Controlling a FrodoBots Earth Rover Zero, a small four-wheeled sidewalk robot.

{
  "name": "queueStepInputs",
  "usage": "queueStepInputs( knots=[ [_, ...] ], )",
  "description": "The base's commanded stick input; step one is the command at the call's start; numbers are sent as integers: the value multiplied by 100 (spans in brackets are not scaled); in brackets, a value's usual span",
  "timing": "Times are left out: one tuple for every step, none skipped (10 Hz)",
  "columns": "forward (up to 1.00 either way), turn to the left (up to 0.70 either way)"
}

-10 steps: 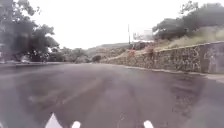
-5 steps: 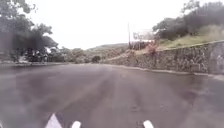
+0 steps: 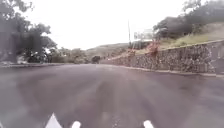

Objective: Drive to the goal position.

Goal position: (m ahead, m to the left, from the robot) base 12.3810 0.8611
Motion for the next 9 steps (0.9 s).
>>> queueStepInputs(
  knots=[
    [100,0],
    [100,0],
    [100,0],
    [100,0],
    [100,0],
    [100,0],
    [100,0],
    [100,0],
    [100,0]
  ],
)
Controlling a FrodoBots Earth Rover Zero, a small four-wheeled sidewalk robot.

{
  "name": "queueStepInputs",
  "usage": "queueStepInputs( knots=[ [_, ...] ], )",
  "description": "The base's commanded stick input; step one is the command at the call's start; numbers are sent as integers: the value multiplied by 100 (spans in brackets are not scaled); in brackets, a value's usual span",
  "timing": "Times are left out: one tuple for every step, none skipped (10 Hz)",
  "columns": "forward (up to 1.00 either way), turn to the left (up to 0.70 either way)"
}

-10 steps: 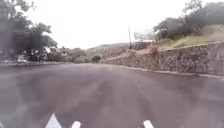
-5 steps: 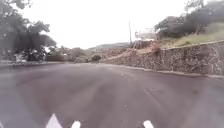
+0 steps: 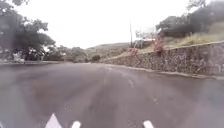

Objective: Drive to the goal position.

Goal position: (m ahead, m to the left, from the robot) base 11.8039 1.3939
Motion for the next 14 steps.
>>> queueStepInputs(
  knots=[
    [100,0],
    [100,0],
    [100,0],
    [100,0],
    [100,0],
    [100,0],
    [100,0],
    [100,0],
    [100,0],
    [100,0],
    [100,0],
    [100,0],
    [100,0],
    [100,0]
  ],
)
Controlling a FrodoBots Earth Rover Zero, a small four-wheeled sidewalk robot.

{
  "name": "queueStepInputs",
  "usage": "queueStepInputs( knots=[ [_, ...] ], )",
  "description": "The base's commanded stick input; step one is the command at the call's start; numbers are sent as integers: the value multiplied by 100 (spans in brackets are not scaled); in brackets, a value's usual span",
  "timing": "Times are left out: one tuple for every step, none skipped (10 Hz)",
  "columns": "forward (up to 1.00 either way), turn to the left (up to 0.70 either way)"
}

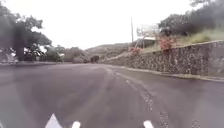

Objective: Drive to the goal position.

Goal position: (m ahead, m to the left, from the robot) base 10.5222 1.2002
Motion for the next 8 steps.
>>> queueStepInputs(
  knots=[
    [100,0],
    [100,0],
    [100,0],
    [100,0],
    [100,0],
    [100,0],
    [100,0],
    [100,0]
  ],
)
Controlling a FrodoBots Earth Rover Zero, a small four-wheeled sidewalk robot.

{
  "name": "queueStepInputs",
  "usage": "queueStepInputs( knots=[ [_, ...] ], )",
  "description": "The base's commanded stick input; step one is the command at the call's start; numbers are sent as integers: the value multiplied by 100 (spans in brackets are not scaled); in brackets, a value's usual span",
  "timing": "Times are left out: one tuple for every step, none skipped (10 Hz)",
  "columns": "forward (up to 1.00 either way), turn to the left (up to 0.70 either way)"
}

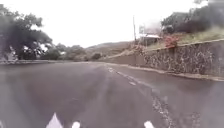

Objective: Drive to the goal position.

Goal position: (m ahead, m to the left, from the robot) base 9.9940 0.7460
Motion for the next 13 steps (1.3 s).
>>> queueStepInputs(
  knots=[
    [100,0],
    [100,0],
    [100,0],
    [100,0],
    [100,0],
    [100,0],
    [100,0],
    [100,0],
    [100,0],
    [100,0],
    [100,0],
    [100,0],
    [100,0]
  ],
)
